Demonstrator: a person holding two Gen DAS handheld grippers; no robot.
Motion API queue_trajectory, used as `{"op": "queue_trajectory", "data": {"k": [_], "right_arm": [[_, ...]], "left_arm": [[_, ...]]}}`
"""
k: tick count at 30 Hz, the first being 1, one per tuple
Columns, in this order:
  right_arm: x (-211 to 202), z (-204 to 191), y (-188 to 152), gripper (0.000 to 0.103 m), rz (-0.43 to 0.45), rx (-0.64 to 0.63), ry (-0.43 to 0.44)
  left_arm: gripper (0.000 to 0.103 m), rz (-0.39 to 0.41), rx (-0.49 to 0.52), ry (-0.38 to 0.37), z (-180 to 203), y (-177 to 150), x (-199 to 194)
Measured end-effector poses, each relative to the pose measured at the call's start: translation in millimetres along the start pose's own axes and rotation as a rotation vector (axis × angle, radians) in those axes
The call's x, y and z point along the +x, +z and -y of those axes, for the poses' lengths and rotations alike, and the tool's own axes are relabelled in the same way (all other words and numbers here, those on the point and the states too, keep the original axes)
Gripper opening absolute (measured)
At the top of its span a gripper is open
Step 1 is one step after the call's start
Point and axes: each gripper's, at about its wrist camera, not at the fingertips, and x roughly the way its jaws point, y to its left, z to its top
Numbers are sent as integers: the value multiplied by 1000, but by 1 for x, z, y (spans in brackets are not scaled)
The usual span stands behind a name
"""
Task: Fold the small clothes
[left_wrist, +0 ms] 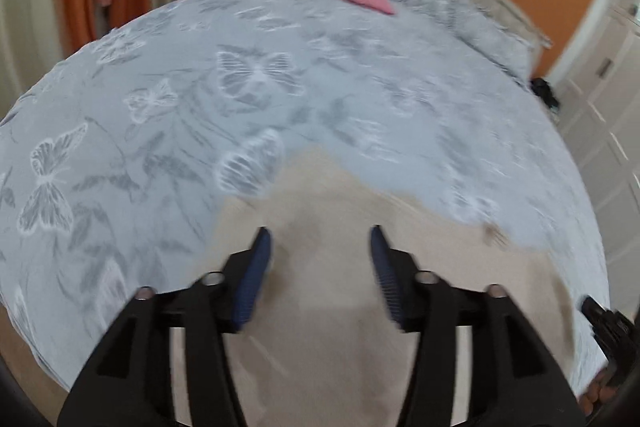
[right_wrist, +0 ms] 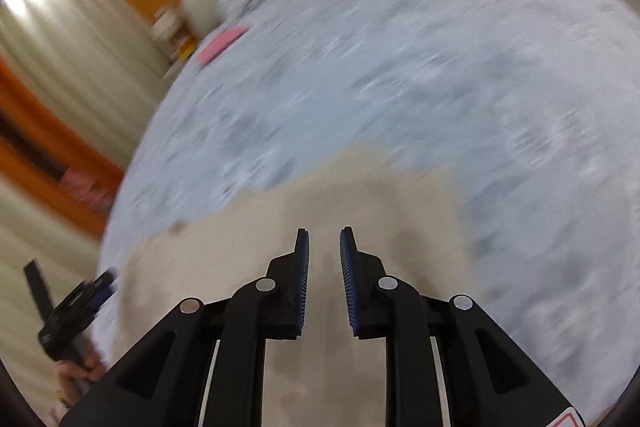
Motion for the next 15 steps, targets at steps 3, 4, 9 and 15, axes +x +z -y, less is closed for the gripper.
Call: {"op": "queue_trajectory", "data": {"k": [3, 4, 9, 15], "right_arm": [[54, -43, -21, 17, -147, -136, 6], [68, -47, -23, 13, -165, -197, -44], [60, 26, 3, 0, -77, -43, -62], [-2, 29, 16, 14, 22, -23, -160]], "left_arm": [[67, -64, 59, -20, 28, -23, 17], [67, -81, 81, 14, 30, -30, 26], [65, -69, 89, 56, 3, -42, 41], [65, -48, 73, 65, 23, -31, 21]]}}
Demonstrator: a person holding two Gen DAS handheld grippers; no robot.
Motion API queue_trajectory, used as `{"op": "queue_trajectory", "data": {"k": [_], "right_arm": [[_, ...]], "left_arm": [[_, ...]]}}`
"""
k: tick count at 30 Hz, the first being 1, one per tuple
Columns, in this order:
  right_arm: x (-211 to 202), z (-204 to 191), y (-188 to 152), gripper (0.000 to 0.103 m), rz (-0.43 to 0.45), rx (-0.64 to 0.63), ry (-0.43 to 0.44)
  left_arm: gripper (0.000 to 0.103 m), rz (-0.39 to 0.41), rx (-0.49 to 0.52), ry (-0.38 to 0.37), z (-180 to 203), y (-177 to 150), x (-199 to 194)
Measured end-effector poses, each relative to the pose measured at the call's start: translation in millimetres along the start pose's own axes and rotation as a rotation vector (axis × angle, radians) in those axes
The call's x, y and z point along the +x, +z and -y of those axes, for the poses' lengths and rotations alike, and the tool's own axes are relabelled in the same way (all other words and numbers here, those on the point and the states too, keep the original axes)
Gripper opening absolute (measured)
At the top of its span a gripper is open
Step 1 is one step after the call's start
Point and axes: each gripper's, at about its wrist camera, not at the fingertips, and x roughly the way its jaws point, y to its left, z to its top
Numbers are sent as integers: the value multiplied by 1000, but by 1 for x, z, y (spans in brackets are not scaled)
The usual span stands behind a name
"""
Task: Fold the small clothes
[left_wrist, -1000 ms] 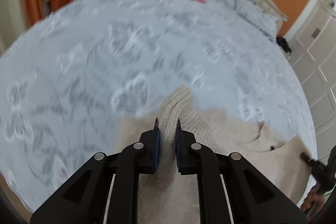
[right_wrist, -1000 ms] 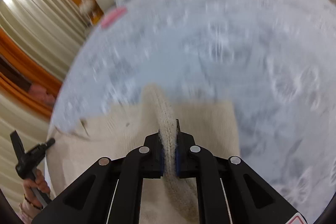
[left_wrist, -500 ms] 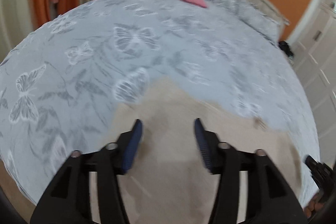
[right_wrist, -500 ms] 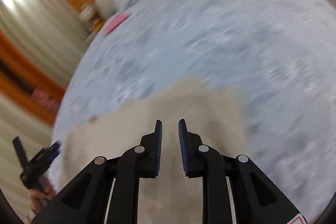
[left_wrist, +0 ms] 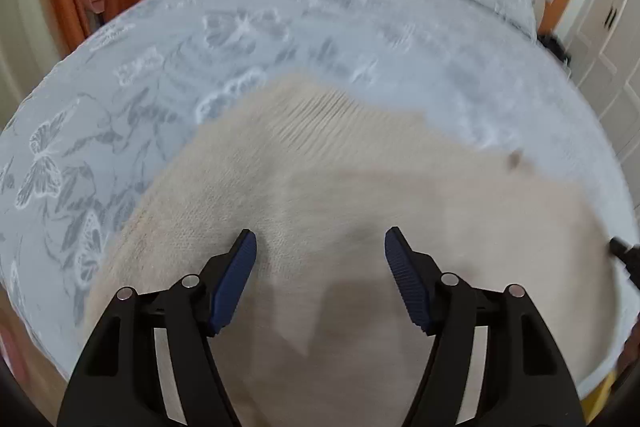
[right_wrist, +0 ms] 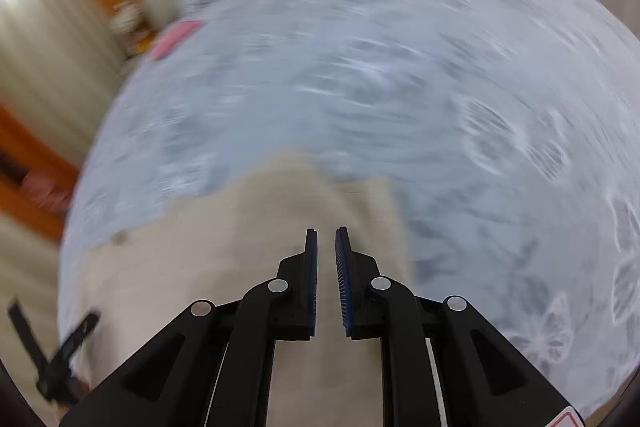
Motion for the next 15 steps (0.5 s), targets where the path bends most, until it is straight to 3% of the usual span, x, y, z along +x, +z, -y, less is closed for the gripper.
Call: {"op": "queue_trajectory", "data": {"k": [2, 4, 6, 8, 10, 12, 15], "right_arm": [[3, -47, -2, 14, -32, -132, 48], [24, -97, -7, 16, -90, -232, 102], [57, -141, -13, 16, -165, -306, 156], [92, -163, -19, 16, -219, -355, 114], [118, -148, -8, 1, -220, -362, 24], [119, -106, 15, 0, -206, -222, 85], [95, -40, 39, 0, -139, -35, 26]], "left_arm": [[69, 36, 6, -72, 21, 12, -12], [75, 35, 28, -78, 40, 25, -7], [76, -11, 36, -45, 52, 41, 20], [76, -120, 56, 41, 52, 48, 60], [79, -156, 75, 97, 40, 52, 84], [80, -125, 88, 44, 27, 55, 87], [80, -96, 125, 4, 21, 52, 85]]}}
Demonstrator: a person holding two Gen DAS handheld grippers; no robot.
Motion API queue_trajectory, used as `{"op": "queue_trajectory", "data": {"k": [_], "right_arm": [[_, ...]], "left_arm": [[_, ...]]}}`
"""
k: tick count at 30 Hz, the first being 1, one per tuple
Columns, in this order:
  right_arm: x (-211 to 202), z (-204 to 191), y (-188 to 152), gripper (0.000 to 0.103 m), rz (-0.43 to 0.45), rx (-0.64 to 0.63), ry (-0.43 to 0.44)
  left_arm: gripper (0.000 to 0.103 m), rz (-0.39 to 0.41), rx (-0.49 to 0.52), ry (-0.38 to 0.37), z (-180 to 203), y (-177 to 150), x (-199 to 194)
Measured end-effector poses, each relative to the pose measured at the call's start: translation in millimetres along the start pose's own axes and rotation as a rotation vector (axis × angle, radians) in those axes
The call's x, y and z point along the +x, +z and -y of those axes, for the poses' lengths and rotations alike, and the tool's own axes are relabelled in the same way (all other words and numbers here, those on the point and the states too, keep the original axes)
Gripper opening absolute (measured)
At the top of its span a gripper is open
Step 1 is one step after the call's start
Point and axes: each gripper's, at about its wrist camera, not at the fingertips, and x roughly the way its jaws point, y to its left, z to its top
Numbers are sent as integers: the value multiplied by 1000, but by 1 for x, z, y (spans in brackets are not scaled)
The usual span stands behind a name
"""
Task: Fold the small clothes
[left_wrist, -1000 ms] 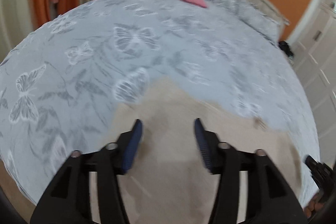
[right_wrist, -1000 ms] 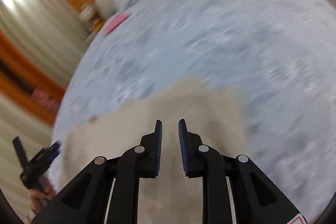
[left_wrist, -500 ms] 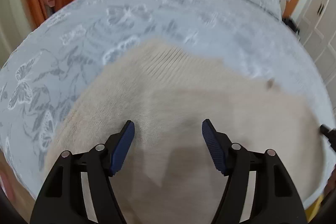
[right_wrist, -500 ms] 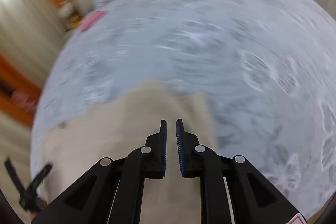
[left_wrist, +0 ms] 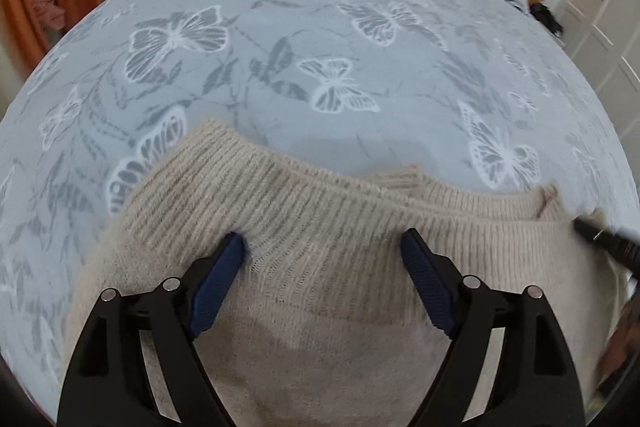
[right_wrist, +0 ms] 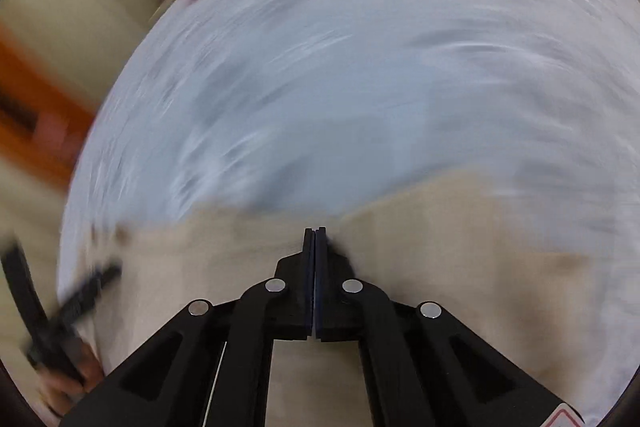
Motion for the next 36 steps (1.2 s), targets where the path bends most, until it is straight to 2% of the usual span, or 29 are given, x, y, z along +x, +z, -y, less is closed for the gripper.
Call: {"op": "queue_trajectory", "data": {"k": [1, 2, 3, 4, 5, 6, 8, 10, 12, 14, 16, 18, 20, 21, 22, 23, 24, 25, 26, 28, 30, 31, 32, 36], "right_arm": [[-25, 16, 0, 0, 47, 31, -65], [-39, 21, -1, 15, 73, 27, -80], [-56, 23, -8, 18, 92, 11, -77], [-71, 24, -20, 18, 96, -18, -59], [-87, 25, -38, 25, 94, -56, -51], [-99, 31, -56, 38, 100, -71, -69], [-125, 55, -98, 53, 99, -34, -119], [-147, 88, -134, 54, 100, 41, -93], [-155, 117, -158, 54, 81, 119, -28], [-156, 129, -180, 54, 58, 141, 36], [-151, 127, -184, 54, 43, 135, 97], [-135, 114, -181, 63, 16, 99, 177], [-117, 98, -176, 63, -7, 51, 178], [-105, 90, -174, 60, -25, 35, 182], [-95, 83, -171, 52, -44, 34, 177], [-91, 77, -169, 25, -55, 35, 177], [-93, 73, -164, 18, -48, 35, 179], [-109, 68, -160, 16, 10, 32, 184], [-122, 66, -157, 15, 53, 30, 184], [-143, 72, -157, 14, 111, 41, 166], [-122, 86, -158, 14, 44, 72, 120], [-93, 95, -165, 16, -52, 71, 58], [-81, 97, -168, 16, -80, 70, 57], [-110, 85, -159, 32, -7, 144, 22]], "left_arm": [[81, 15, 18, 2, 2, -3, 1], [82, 32, 35, 9, 5, -7, 1], [83, 38, 43, 15, 7, -9, 0], [83, 39, 46, 20, 8, -8, 0], [83, 37, 40, 15, 9, -6, -1], [83, 39, 30, 4, 10, -7, -6], [83, 62, 0, -38, 4, -12, -35], [88, 107, -33, -71, -16, -25, -67], [92, 134, -91, -125, -47, -49, -102], [93, 98, -156, -171, -80, -75, -120], [93, 38, -224, -228, -108, -96, -126], [93, -10, -282, -230, -129, -118, -128], [92, -25, -314, -260, -137, -130, -125], [87, -35, -338, -258, -139, -134, -123], [64, -52, -355, -272, -139, -136, -118], [46, -90, -365, -291, -137, -136, -111], [29, -131, -376, -276, -135, -136, -106], [23, -133, -391, -258, -135, -133, -107], [20, -107, -395, -245, -134, -129, -114], [20, -109, -392, -217, -135, -126, -118], [20, -164, -426, -190, -141, -134, -105], [21, -186, -441, -193, -143, -137, -97], [22, -178, -449, -195, -143, -139, -93], [26, -163, -371, -135, -132, -134, -103]]}}
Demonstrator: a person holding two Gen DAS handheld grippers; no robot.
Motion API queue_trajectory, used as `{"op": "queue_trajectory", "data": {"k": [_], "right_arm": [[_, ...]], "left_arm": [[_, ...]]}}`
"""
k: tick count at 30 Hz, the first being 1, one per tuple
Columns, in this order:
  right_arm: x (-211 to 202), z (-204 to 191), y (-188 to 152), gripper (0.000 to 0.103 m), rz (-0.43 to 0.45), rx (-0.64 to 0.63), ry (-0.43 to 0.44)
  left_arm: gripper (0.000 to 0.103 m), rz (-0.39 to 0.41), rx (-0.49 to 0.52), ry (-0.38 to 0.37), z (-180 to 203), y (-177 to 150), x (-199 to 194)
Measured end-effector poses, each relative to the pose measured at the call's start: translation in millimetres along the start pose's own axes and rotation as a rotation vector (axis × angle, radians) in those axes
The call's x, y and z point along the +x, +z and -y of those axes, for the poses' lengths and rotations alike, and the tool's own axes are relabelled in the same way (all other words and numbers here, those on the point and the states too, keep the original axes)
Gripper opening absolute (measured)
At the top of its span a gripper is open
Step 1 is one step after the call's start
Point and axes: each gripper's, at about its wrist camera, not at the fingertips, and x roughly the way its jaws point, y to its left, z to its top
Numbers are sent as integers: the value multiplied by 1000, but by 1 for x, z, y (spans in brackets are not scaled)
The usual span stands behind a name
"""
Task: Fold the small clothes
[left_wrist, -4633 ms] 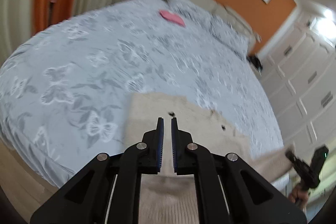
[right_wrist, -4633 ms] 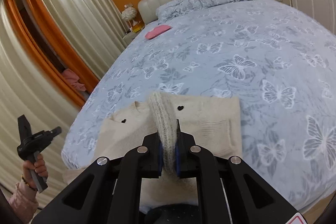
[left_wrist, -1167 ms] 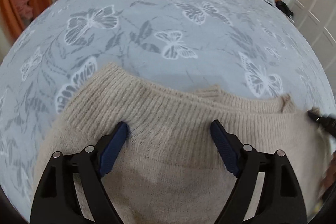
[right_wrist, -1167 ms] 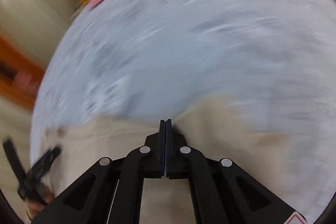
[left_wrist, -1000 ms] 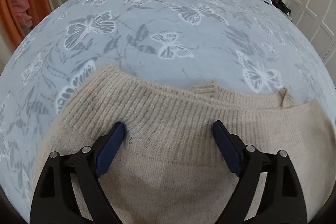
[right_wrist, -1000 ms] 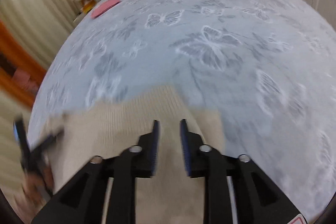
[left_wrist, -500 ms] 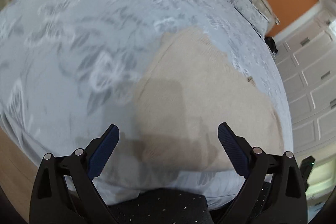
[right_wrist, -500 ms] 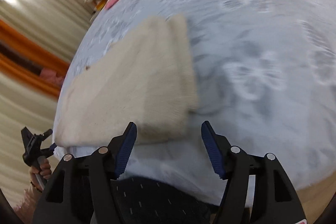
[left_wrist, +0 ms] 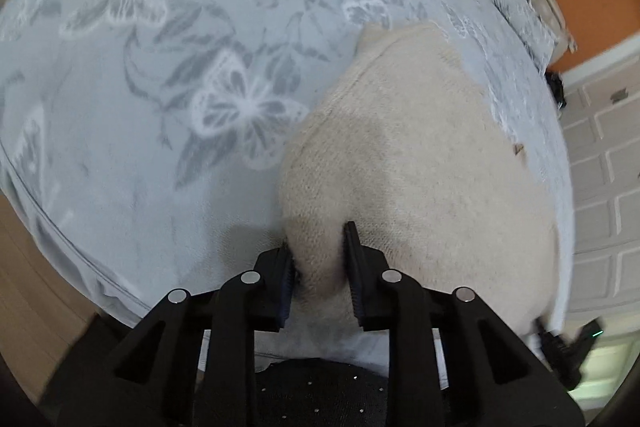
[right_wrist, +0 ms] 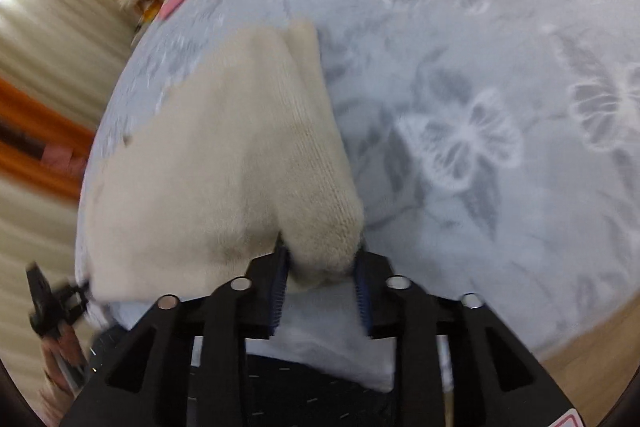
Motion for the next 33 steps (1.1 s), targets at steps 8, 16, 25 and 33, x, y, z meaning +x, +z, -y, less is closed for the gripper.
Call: {"op": "queue_trajectory", "data": {"k": [8, 16, 25, 33], "right_arm": [[-45, -102, 19, 34, 152, -185, -18], [26, -241, 21, 17, -1, -421, 38], [130, -283, 9, 5, -259, -505, -145], [157, -294, 4, 3, -336, -612, -233]], "left_arm": [[29, 6, 43, 51, 9, 2, 0], [33, 2, 24, 34, 4, 0, 4], [36, 43, -5, -55, -1, 1, -10], [84, 130, -73, -127, 14, 69, -16]]}}
